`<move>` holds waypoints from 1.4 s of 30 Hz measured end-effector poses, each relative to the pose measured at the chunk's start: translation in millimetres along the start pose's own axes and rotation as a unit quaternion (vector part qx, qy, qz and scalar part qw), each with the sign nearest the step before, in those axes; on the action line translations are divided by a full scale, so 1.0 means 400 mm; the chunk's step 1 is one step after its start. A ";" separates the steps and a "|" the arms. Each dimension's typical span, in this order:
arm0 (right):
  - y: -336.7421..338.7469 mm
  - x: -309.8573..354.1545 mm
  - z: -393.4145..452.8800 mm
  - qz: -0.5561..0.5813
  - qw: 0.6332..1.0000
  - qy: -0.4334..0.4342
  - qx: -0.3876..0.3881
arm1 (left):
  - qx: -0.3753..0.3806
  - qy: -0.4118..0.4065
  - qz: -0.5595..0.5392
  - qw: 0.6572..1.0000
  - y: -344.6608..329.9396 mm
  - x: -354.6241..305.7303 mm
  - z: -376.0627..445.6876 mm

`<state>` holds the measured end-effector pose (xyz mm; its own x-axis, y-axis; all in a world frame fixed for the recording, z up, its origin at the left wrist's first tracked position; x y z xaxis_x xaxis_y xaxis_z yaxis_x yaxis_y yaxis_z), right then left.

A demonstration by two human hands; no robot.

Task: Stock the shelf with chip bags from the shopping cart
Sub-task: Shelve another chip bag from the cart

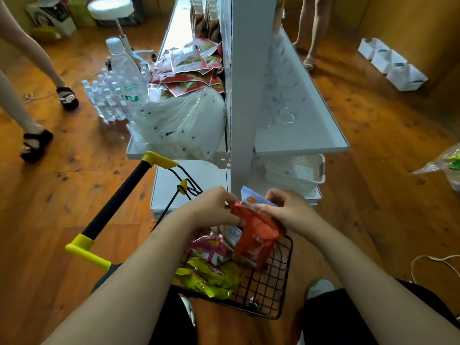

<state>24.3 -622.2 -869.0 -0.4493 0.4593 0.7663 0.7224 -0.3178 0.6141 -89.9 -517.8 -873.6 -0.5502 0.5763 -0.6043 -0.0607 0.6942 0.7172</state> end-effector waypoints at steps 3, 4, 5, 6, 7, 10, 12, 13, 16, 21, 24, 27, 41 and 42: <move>0.027 0.002 -0.026 0.184 0.980 -0.063 0.030 | -0.004 0.017 -0.218 0.976 0.025 -0.021 -0.031; 0.034 0.009 -0.033 0.247 0.965 -0.078 0.035 | -0.012 0.022 -0.262 0.965 0.027 -0.035 -0.040; 0.044 0.016 -0.039 0.304 0.947 -0.095 0.034 | -0.032 0.022 -0.278 0.960 0.034 -0.049 -0.047; 0.056 0.015 -0.049 0.354 0.927 -0.122 0.026 | -0.058 0.020 -0.281 0.958 0.046 -0.065 -0.055; 0.065 0.013 -0.064 0.402 0.903 -0.151 0.023 | -0.085 0.017 -0.284 0.955 0.057 -0.080 -0.064; 0.095 0.072 -0.127 0.528 0.834 -0.150 0.058 | -0.163 0.006 -0.352 0.922 0.095 -0.113 -0.097; 0.114 0.116 -0.176 0.537 0.834 -0.123 0.047 | -0.224 0.003 -0.388 0.894 0.121 -0.121 -0.126; 0.118 0.134 -0.201 0.514 0.850 -0.114 0.026 | -0.256 0.001 -0.386 0.886 0.132 -0.128 -0.143; 0.115 0.184 -0.248 0.411 0.906 -0.097 -0.026 | -0.332 -0.004 -0.355 0.874 0.155 -0.169 -0.190; 0.225 0.215 -0.309 0.299 0.933 -0.081 -0.185 | -0.340 -0.027 -0.367 0.865 0.191 -0.294 -0.269; 0.299 0.238 -0.358 0.276 0.927 -0.051 -0.250 | -0.369 -0.076 -0.383 0.843 0.228 -0.374 -0.337; 0.379 0.285 -0.436 0.232 0.914 -0.007 -0.332 | -0.445 -0.123 -0.281 0.841 0.246 -0.460 -0.440; 0.565 0.434 -0.859 0.064 0.913 0.173 -0.364 | -0.173 -0.184 -0.418 0.873 0.147 -0.769 -0.577; 0.587 0.436 -0.895 0.057 0.906 0.170 -0.383 | -0.155 -0.184 -0.432 0.869 0.137 -0.786 -0.578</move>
<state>-72.6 -913.8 -523.5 -0.6255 0.1463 0.7664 0.2559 -0.8895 0.3786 -112.6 -760.6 -564.1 0.1122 0.0370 -0.9930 -0.5718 0.8197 -0.0340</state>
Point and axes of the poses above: each hand's wrist, its own z-axis towards the middle knuckle, its own y-axis out of the back of the hand, x = y × z, the point moved 10 cm from there along z, towards the middle knuckle, and after that the axes turned 5 degrees about -x, right-handed, at the moved point
